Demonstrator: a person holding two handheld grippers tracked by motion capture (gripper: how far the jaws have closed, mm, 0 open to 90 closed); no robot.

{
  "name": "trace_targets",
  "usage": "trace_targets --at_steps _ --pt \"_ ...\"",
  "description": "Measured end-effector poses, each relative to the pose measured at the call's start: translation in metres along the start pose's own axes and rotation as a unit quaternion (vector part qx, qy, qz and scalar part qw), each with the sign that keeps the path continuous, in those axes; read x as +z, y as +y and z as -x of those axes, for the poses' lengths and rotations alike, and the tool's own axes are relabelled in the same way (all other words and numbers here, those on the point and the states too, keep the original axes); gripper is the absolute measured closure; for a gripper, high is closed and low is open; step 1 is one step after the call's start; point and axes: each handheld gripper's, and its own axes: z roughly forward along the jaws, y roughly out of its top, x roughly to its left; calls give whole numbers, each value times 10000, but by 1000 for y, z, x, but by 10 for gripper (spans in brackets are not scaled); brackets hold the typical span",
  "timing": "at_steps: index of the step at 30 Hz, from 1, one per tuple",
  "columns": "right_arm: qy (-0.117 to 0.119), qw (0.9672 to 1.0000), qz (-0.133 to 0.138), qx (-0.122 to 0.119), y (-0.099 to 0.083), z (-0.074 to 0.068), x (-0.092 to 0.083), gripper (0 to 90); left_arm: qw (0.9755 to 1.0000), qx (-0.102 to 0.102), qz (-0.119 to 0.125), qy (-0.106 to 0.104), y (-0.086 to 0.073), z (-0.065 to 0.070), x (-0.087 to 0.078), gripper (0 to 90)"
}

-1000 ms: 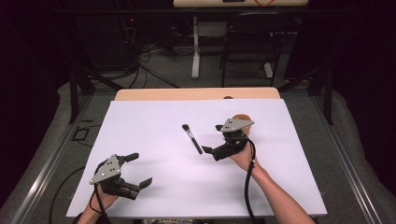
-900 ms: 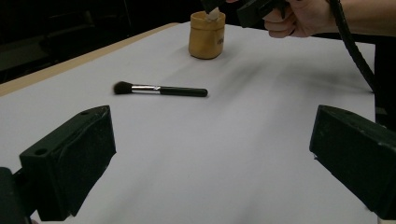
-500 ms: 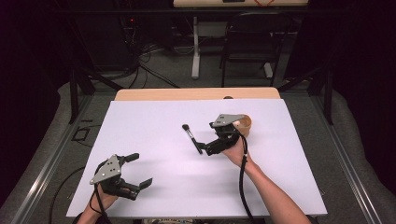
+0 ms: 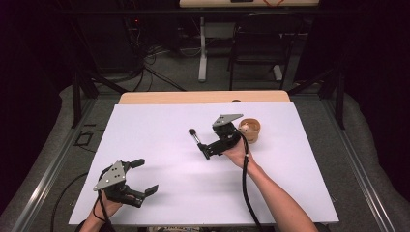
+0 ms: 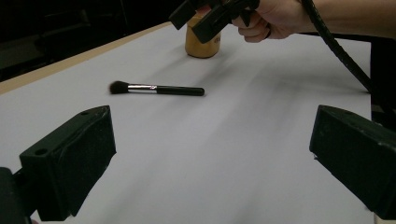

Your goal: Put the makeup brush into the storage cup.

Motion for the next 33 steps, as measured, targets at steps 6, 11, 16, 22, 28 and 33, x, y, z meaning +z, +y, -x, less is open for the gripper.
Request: trace_targets --at_steps 6,11,16,22,28,33 --pt "-45 9995 -280 156 4 3 12 37 10000 -5 2 -3 0 0 0 3" --pt "-63 9981 -570 231 13 4 20 35 10000 14 -29 43 0 1 0 3" --pt "-137 9956 -870 322 18 5 30 38 10000 18 -23 5 0 0 0 3" --pt "-205 9922 -1171 368 23 5 41 90 10000 25 -4 -39 0 0 0 3" --pt "-296 9875 -1480 444 24 5 49 169 10000 40 -26 -19 0 1 0 3" --pt "-436 9836 -1646 592 24 6 56 299 10000 13 21 -41 0 1 0 3"
